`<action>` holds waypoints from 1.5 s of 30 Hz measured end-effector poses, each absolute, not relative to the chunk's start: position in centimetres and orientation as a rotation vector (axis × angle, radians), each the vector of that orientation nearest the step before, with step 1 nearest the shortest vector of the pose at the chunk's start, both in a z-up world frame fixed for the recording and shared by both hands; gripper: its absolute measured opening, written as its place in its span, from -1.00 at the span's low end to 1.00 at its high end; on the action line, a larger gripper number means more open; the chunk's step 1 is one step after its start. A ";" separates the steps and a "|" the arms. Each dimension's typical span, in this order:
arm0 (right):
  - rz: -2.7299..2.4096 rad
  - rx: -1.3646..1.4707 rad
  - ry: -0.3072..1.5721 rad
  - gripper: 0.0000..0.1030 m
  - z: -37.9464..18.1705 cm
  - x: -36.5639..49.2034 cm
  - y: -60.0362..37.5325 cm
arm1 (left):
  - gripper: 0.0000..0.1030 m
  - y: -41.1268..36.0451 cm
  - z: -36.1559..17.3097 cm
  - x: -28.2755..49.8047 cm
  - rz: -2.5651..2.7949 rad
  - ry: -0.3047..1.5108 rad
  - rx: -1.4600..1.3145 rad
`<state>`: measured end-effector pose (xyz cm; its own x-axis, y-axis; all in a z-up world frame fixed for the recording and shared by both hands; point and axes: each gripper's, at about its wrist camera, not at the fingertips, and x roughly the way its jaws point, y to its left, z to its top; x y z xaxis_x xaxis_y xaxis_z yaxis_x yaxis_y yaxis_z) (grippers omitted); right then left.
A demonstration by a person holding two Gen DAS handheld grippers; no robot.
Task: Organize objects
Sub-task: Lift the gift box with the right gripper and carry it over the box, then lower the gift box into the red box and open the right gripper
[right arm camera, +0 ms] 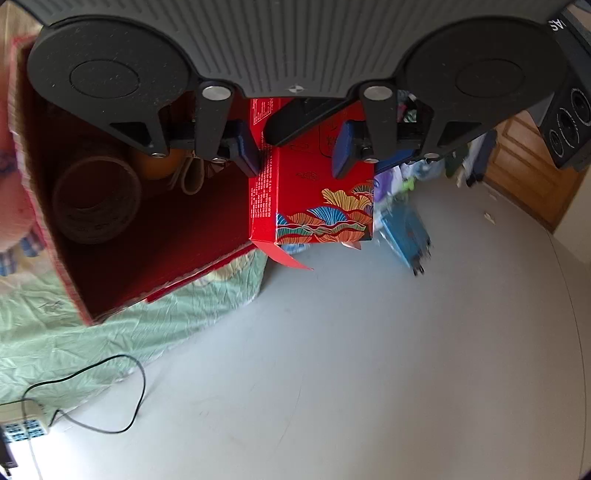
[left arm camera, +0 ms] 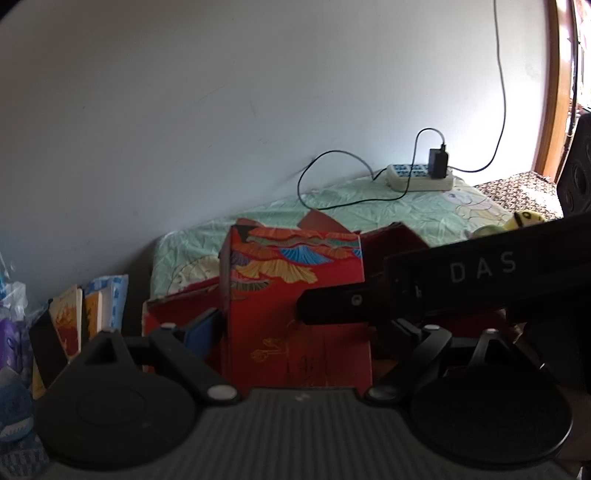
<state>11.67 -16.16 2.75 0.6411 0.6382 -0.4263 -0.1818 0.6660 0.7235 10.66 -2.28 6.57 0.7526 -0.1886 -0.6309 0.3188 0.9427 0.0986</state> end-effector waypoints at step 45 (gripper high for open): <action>0.587 0.597 1.185 -0.39 -3.2 17.7 -11.1 | 0.85 -1.0 -0.2 12.4 -0.224 0.888 0.261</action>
